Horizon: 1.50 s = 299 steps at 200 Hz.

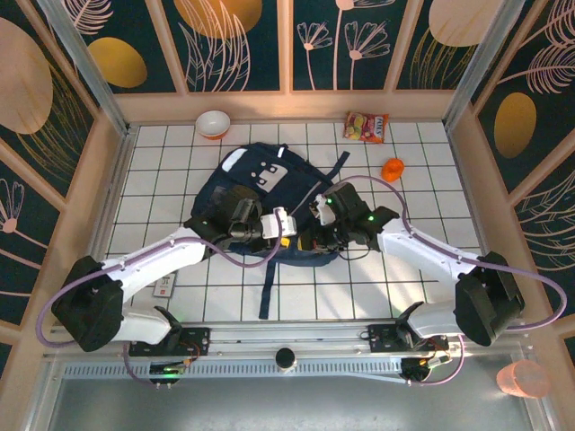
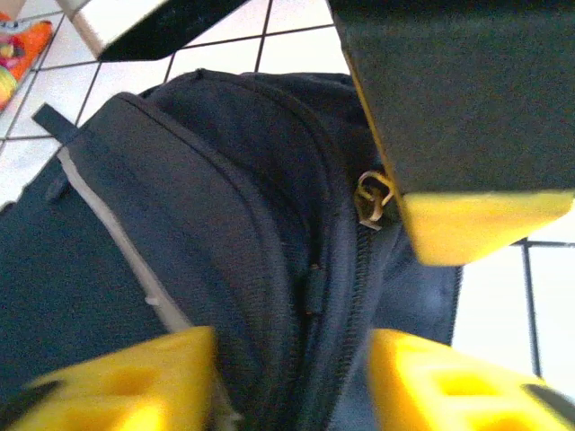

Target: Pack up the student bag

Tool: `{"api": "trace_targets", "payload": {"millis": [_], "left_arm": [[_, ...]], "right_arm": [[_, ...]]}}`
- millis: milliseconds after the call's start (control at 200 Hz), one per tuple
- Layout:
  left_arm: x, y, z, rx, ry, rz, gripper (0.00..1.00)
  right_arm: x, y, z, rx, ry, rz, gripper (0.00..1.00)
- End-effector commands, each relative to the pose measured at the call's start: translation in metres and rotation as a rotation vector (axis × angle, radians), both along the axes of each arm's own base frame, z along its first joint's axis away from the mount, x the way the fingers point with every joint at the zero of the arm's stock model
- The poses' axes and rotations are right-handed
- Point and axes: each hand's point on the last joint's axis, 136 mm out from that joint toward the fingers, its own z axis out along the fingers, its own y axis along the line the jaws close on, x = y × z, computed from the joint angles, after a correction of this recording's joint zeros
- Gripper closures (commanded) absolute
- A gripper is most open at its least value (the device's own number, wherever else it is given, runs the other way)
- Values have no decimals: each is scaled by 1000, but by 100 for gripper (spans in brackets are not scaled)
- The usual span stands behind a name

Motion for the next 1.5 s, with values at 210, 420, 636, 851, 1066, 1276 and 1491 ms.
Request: {"api": "trace_targets", "payload": {"millis": [210, 420, 636, 851, 1066, 1276, 1491], "left_arm": [[11, 31, -22, 105, -12, 59, 100], [9, 44, -32, 158, 7, 55, 100], [3, 63, -43, 250, -3, 27, 100], [37, 121, -51, 320, -55, 269, 97], [37, 123, -30, 264, -29, 285, 43], [-7, 63, 18, 37, 50, 125, 22], [2, 51, -7, 102, 25, 121, 18]], "right_arm": [[16, -52, 8, -127, -35, -59, 100], [21, -68, 4, -199, -41, -52, 100], [35, -71, 1, -216, -69, -68, 100], [7, 1, 11, -12, -64, -36, 100], [-14, 47, -1, 71, -20, 15, 100], [-10, 43, -6, 14, -38, 54, 100], [1, 37, -1, 26, -66, 48, 100]]}}
